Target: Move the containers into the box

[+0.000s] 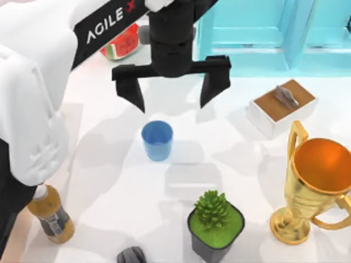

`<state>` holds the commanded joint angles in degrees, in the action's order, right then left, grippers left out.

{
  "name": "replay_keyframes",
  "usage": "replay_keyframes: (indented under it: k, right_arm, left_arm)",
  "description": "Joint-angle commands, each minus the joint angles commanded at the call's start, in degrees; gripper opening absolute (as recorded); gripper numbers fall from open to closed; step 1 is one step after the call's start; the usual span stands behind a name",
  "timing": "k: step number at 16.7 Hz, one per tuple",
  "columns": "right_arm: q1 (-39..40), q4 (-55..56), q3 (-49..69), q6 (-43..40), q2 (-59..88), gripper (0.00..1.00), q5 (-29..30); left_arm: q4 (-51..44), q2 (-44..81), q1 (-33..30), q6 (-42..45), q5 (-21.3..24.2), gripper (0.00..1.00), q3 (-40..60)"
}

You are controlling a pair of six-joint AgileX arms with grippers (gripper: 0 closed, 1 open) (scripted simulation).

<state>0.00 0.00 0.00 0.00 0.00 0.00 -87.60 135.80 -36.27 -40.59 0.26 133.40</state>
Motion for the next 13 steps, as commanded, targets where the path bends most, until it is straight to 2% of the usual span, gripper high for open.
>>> replay_keyframes:
  k: [4,10,13]
  right_arm:
    - [0.0,0.0,0.0,0.0,0.0,1.00,0.0]
    - [0.0,0.0,0.0,0.0,0.0,1.00,0.0]
    - [0.0,0.0,0.0,0.0,0.0,1.00,0.0]
  left_arm:
    - [2.3,-0.1,0.1,0.1,0.0,1.00,-2.4]
    - [18.5,-0.1,0.2,0.2,0.0,1.00,-18.5]
    - [22.6,0.0,0.1,0.1,0.0,1.00,-22.6]
